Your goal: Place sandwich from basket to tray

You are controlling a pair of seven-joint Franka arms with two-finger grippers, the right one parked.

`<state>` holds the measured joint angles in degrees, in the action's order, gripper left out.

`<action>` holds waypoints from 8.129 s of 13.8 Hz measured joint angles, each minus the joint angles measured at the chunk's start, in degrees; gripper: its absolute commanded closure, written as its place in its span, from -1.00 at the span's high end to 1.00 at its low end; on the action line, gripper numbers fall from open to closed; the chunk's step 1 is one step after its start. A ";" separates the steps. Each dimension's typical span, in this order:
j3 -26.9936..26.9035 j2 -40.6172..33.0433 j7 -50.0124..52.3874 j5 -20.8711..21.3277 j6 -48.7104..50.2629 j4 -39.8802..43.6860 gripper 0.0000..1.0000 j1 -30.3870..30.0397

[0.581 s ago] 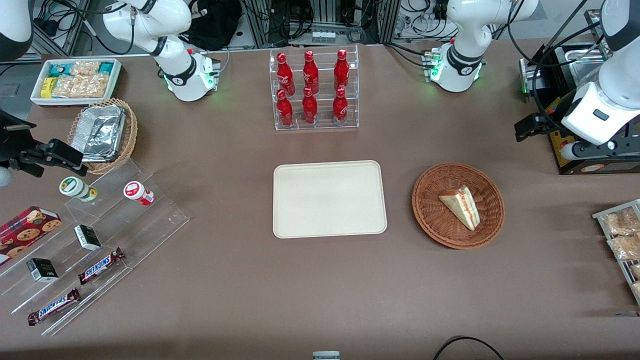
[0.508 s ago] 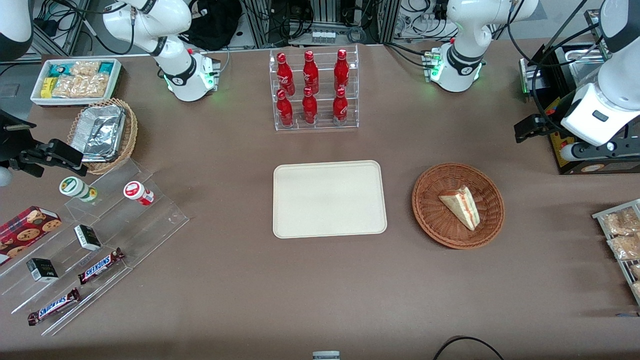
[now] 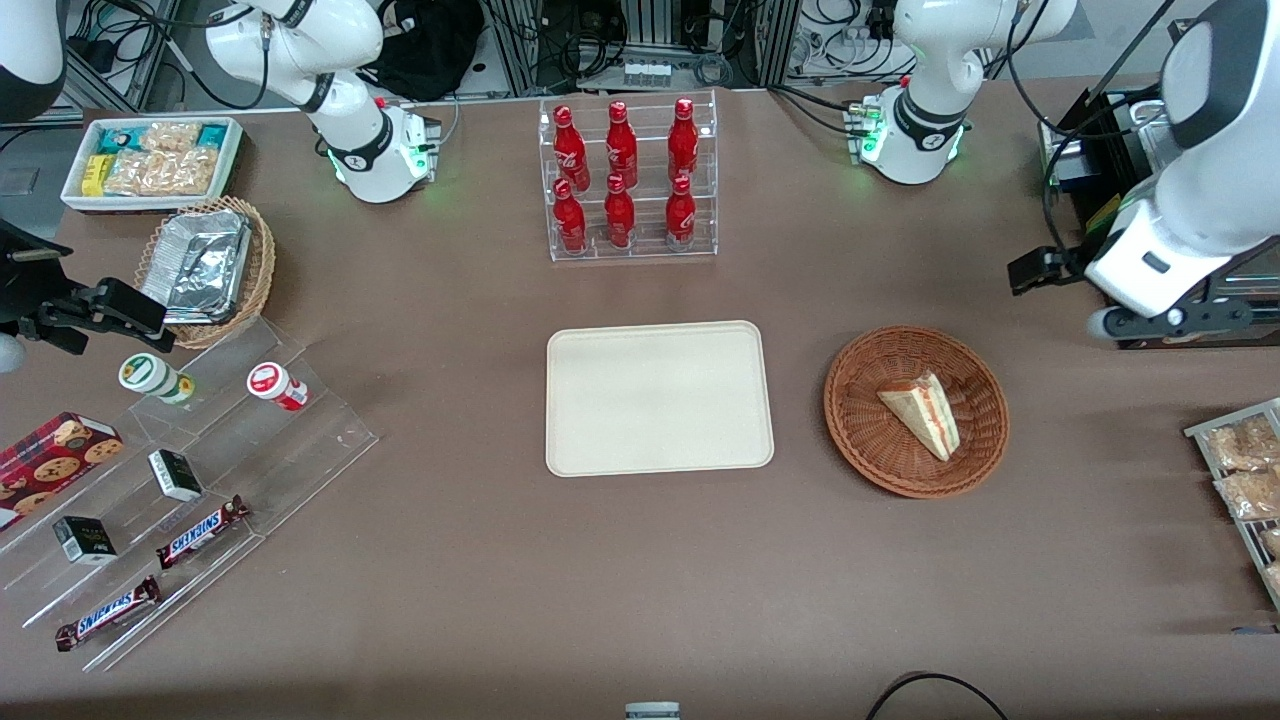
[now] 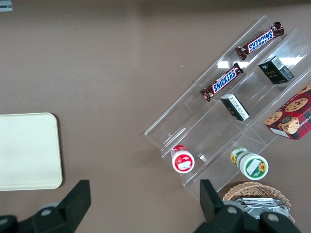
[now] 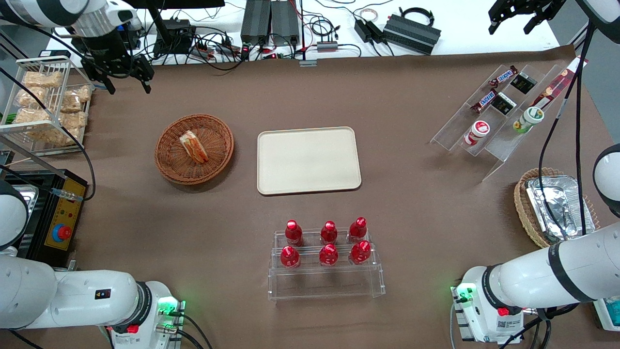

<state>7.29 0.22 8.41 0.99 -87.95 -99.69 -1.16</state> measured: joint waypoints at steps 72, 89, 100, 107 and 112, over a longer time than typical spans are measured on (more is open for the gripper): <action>1.99 38.80 47.40 -2.39 -32.53 13.93 -0.89 36.97; 1.93 40.84 43.96 -2.23 -32.71 15.84 1.00 37.84; 0.87 33.45 43.41 -2.13 -21.30 17.79 1.00 36.10; -4.68 28.28 40.90 -1.23 -10.04 17.04 1.00 32.30; -10.21 23.49 35.44 -1.03 -9.25 13.06 1.00 31.35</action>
<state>-2.92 23.71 43.85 -0.04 -97.20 -86.64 30.19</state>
